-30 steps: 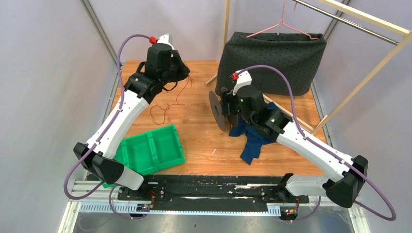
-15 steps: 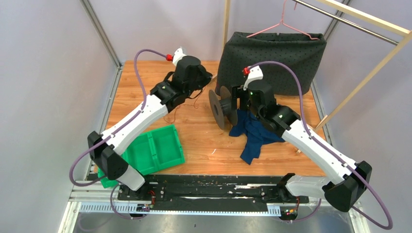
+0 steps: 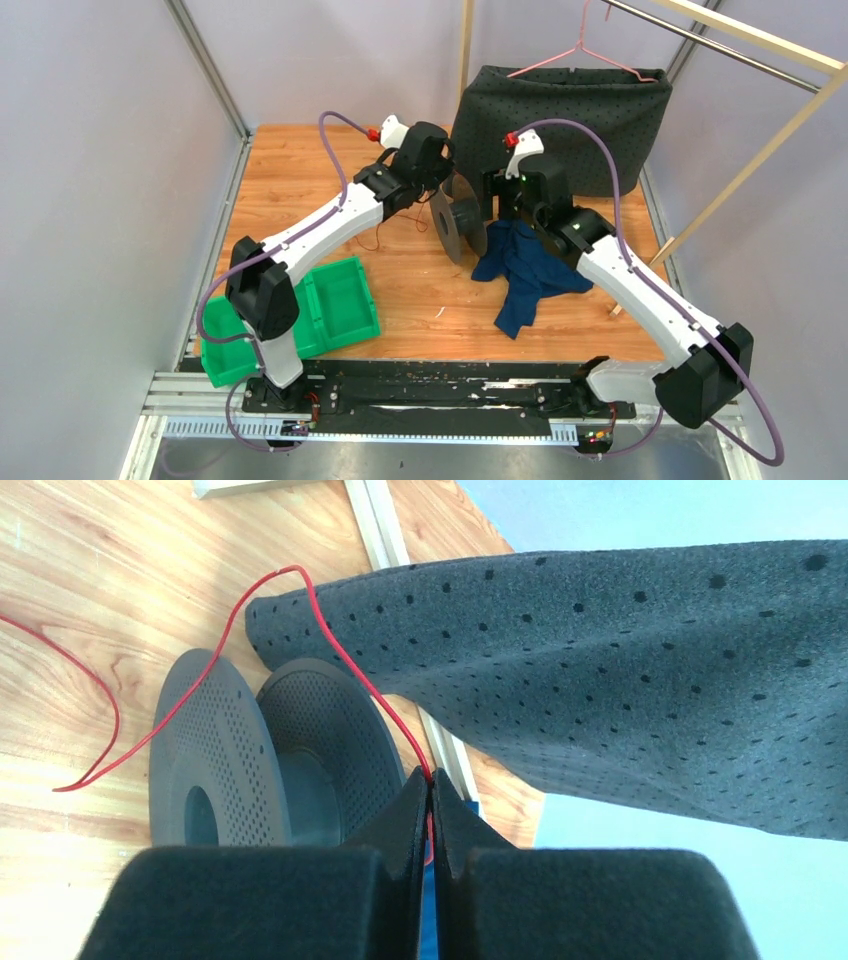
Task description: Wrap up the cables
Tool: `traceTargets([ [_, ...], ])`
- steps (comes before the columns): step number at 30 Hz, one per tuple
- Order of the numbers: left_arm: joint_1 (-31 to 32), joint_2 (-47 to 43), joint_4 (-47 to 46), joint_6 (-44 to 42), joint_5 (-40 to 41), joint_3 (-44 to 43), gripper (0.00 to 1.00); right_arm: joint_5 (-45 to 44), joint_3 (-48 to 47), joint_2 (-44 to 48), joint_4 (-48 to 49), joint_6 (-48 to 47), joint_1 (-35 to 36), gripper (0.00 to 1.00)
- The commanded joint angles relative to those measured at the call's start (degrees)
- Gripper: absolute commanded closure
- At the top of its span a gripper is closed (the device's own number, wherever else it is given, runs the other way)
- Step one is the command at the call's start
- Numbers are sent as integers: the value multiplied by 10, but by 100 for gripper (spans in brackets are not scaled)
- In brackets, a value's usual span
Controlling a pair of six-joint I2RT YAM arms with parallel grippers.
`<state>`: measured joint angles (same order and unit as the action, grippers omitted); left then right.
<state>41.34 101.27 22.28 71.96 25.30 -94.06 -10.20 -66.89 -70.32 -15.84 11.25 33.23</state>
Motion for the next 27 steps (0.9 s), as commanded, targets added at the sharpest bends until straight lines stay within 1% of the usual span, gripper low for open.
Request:
traceTargets([
  [1, 4, 14, -9, 11, 11, -22, 100, 23, 7, -13, 26, -34, -19, 20],
  [5, 4, 24, -9, 1, -15, -29, 100, 43, 0, -23, 28, -41, -38, 20],
  [9, 3, 34, -8, -9, -45, -31, 100, 64, 14, -26, 50, -48, -43, 19],
  [11, 2, 40, -5, -12, -62, -34, 100, 64, 17, -27, 56, -40, -44, 19],
  [17, -5, 52, 22, -23, -81, -39, 100, 81, 33, -18, 80, -10, -52, 16],
  [20, -11, 43, 35, -33, -75, -24, 100, 83, 36, -20, 81, 0, -54, 16],
  [23, -16, 24, 0, -47, -82, 10, 100, 84, 41, -22, 82, 5, -55, 16],
  [27, -21, 14, -4, -64, -90, 13, 100, 79, 44, -20, 81, 8, -56, 16],
])
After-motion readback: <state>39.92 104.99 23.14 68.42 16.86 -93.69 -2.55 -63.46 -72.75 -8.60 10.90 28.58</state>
